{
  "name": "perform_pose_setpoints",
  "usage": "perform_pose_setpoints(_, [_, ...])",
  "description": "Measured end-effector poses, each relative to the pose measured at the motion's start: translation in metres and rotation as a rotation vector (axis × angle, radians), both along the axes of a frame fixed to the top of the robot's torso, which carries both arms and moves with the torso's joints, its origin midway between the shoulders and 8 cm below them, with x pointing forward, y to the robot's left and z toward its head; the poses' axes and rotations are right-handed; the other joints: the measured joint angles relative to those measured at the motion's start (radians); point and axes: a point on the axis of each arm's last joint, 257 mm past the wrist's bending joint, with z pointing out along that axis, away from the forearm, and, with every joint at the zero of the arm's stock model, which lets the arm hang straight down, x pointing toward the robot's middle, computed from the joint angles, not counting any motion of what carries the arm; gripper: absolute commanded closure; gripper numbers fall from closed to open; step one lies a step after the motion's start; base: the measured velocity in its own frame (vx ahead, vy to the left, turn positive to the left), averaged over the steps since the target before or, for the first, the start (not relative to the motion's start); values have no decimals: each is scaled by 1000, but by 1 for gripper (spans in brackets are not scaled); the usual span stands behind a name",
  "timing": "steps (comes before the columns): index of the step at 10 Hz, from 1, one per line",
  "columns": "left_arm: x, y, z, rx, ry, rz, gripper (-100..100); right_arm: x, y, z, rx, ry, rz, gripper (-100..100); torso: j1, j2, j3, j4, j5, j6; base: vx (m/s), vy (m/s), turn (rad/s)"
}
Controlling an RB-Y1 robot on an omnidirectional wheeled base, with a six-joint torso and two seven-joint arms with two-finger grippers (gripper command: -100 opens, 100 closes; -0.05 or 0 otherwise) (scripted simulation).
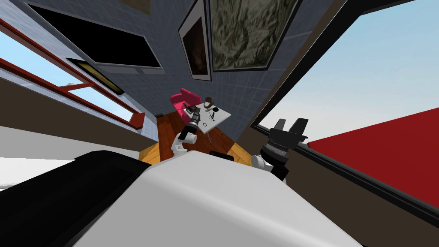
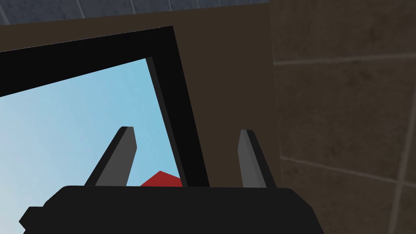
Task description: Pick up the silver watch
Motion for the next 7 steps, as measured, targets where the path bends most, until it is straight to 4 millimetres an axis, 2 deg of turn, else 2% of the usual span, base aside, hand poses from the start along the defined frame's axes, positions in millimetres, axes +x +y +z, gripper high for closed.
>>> perform_pose_setpoints(7, [17,23,-55,65,214,50,-100,0,0,0,0,0,0,0,-1,-1,-1,0,0,0,19,-58,30])
